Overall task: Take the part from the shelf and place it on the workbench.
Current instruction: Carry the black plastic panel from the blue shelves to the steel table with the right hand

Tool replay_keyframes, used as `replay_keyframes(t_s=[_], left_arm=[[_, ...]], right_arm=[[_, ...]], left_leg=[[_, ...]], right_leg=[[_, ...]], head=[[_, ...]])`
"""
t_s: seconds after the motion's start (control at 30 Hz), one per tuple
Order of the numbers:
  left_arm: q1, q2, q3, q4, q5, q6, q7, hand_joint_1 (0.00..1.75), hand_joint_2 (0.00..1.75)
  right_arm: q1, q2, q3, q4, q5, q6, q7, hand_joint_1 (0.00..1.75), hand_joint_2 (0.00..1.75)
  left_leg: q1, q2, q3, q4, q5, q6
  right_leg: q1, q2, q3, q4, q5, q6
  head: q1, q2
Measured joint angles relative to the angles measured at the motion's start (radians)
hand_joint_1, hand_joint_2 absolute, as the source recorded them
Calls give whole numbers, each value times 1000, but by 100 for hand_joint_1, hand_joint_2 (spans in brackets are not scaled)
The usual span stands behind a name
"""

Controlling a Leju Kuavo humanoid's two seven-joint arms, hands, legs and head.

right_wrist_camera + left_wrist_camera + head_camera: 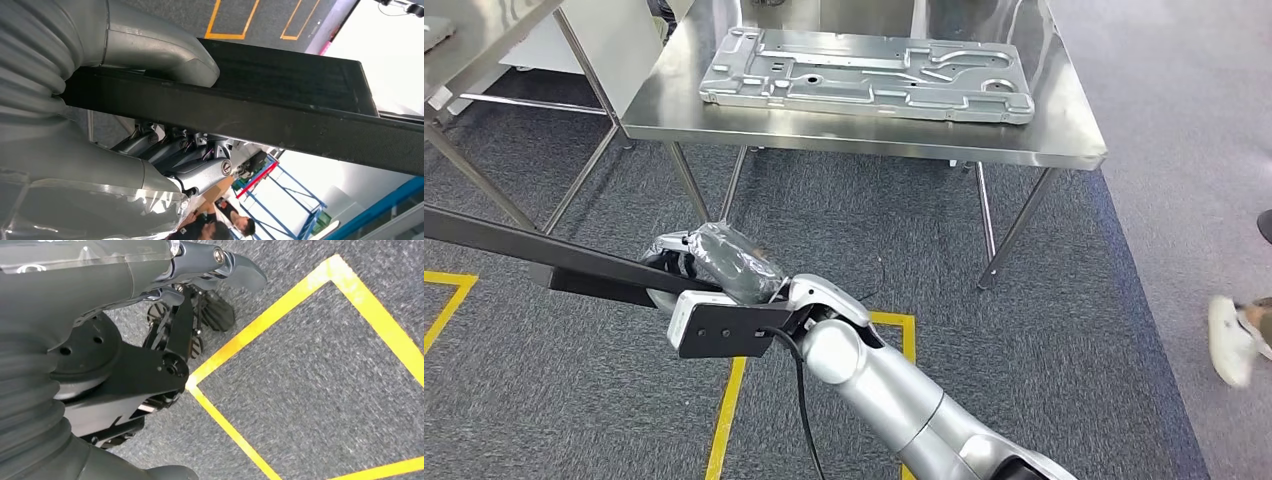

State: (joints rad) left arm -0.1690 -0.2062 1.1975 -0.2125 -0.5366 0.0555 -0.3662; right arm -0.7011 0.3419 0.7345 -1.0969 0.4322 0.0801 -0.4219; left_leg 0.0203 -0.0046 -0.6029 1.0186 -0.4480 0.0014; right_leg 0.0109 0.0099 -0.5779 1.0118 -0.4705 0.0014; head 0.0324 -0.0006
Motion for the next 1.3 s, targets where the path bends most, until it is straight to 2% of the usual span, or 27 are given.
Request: replay_keyframes(t_s=[0.07, 0.13, 0.17, 0.2, 0.23, 0.27, 0.3, 0.37, 0.43, 0.53, 0.6, 0.67, 0.7, 0.73, 0.77, 0.8, 0.83, 0.9, 1.0, 1.07, 1.1, 1.17, 1.2, 1.23, 1.27, 1.3], left_arm=[[-2, 0, 0, 0, 0, 0, 0, 0, 175], [-3, 0, 0, 0, 0, 0, 0, 0, 175], [-3, 0, 0, 0, 0, 1, 0, 0, 175], [-3, 0, 0, 0, 0, 1, 0, 0, 175], [-2, 0, 0, 0, 1, 2, 0, 0, 175], [-2, 0, 0, 0, 1, 2, -1, 0, 175], [-2, -1, 0, 0, 1, 2, -1, 0, 175], [-3, -3, 0, 0, 2, 1, -2, 0, 175], [-4, -6, 0, 0, 4, 1, -2, 0, 175], [-4, -6, 0, 0, 8, 1, -3, 0, 175], [-4, -6, 0, 0, 11, 1, -3, 0, 175], [-2, -6, 0, 0, 14, 1, -3, 0, 175], [0, -6, 0, 0, 14, 1, -3, 0, 175], [1, -5, 0, 0, 15, 2, -3, 0, 175], [3, -5, 0, 0, 15, 2, -3, 0, 175], [3, -5, 0, 0, 15, 2, -4, 0, 175], [3, -4, 0, 0, 15, 2, -4, 0, 175], [2, -3, 0, 0, 15, 2, -4, 0, 175], [3, -4, 0, 0, 15, 1, -4, 0, 175], [2, -5, 0, 0, 15, 0, -6, 0, 175], [0, -5, 0, 0, 14, 0, -7, 0, 175], [-3, -5, 0, 0, 14, -1, -9, 0, 175], [-3, -5, 0, 0, 14, -1, -10, 0, 175], [-2, -5, 0, 0, 14, -1, -10, 0, 175], [-2, -5, 0, 0, 14, -1, -10, 0, 175], [-2, -5, 0, 0, 14, -1, -10, 0, 175]], right_arm=[[-2, 0, 0, -1, 0, 0, 0, 143, 175], [-1, -2, -1, -1, 0, 0, 0, 143, 175], [1, -4, -1, -1, 0, 0, 0, 143, 175], [2, -6, -1, -1, 0, 0, 0, 143, 175], [3, -8, -1, -1, 0, 0, 0, 143, 175], [4, -9, -1, -1, 0, 0, 0, 143, 175], [3, -9, -1, -1, 0, 0, 0, 143, 175], [2, -8, -1, -1, 1, 0, 0, 143, 175], [1, -8, -1, -1, 3, 0, 0, 143, 175], [-2, -6, -1, -2, 6, 1, 0, 143, 175], [-7, -2, 0, -2, 7, 1, 0, 143, 175], [-9, 0, 0, -1, 7, 1, 0, 143, 175], [-8, 0, 0, 0, 7, 2, 0, 143, 175], [-7, 0, 1, 1, 7, 2, 0, 143, 175], [-7, 0, 1, 2, 7, 2, 0, 143, 175], [-7, 1, 1, 2, 7, 2, 0, 143, 175], [-8, 2, 1, 3, 7, 2, 0, 143, 175], [-10, 3, 1, 3, 7, 2, 0, 143, 175], [-12, 4, 1, 3, 8, 2, 0, 143, 175], [-15, 4, 1, 3, 8, 2, 0, 143, 175], [-16, 5, 1, 3, 8, 2, 0, 143, 175], [-14, 2, 1, 3, 8, 2, -1, 143, 175], [-12, 0, 1, 4, 8, 2, -1, 143, 175], [-11, -2, 1, 4, 8, 2, 0, 143, 175], [-9, -4, 1, 4, 8, 2, 0, 143, 175], [-10, -5, 1, 5, 8, 1, 0, 143, 175]], left_leg=[[4, 1, 5, -6, 1, 11], [3, 1, 6, -6, -1, 16], [3, 1, 6, -6, -3, 17], [3, 0, 7, -5, -4, 17], [3, -1, 9, -5, -7, 17], [2, -2, 13, -5, -9, 16], [2, -3, 18, -5, -12, 14], [0, -4, 24, -6, -19, 6], [1, -3, 27, -8, -22, -6], [3, -1, 27, 4, -36, -23], [4, 0, -13, 93, -82, -30], [4, 0, -84, 228, -134, -37], [4, 0, -109, 268, -140, -39], [4, 0, -117, 272, -126, -40], [5, 0, -106, 239, -95, -40], [5, 1, -77, 168, -51, -38], [3, 1, -45, 98, -19, -35], [0, 1, -5, 7, 10, -24], [-1, -1, -2, -3, 5, -5], [2, -1, 3, -8, 5, 6], [3, 0, 6, -10, 4, 11], [2, 0, 7, -10, 1, 16], [2, 0, 8, -10, -1, 17], [2, -1, 10, -10, -3, 17], [1, -2, 13, -10, -5, 16], [0, -3, 19, -10, -9, 15]], right_leg=[[-2, -2, -29, 63, -36, 10], [-7, -3, -100, 198, -93, 17], [-10, -3, -136, 259, -110, 19], [-12, -3, -158, 289, -108, 20], [-13, -4, -162, 282, -88, 19], [-14, -4, -142, 229, -50, 16], [-13, -4, -110, 154, -8, 10], [-6, -5, -54, 30, 42, -3], [1, -4, -39, -3, 43, -10], [-4, -3, -25, -22, 46, -20], [-9, -6, -11, -34, 46, -27], [-8, -7, -5, -34, 41, -32], [-7, -7, -2, -33, 37, -32], [-6, -6, 2, -32, 33, -32], [-6, -5, 6, -30, 29, -31], [-6, -4, 11, -26, 23, -28], [-5, -3, 14, -21, 16, -24], [-1, -2, 15, -14, 7, -16], [-1, -2, 14, -14, 2, -3], [-3, -3, 0, 20, -22, 8], [-4, -4, -24, 69, -47, 13], [-9, -4, -102, 213, -106, 19], [-12, -4, -138, 271, -118, 21], [-13, -4, -158, 296, -113, 21], [-14, -4, -156, 275, -86, 20], [-14, -4, -133, 215, -44, 16]], head=[[2, 0], [4, 0], [4, 0], [4, 0], [4, 0], [4, 0], [4, 0], [3, 0], [1, 0], [-1, 0], [-4, 0], [-6, 0], [-6, 0], [-6, 0], [-6, 0], [-6, 0], [-6, 0], [-7, 0], [-5, 0], [-3, 0], [-1, 0], [1, 0], [1, 0], [1, 0], [1, 0], [2, 0]])
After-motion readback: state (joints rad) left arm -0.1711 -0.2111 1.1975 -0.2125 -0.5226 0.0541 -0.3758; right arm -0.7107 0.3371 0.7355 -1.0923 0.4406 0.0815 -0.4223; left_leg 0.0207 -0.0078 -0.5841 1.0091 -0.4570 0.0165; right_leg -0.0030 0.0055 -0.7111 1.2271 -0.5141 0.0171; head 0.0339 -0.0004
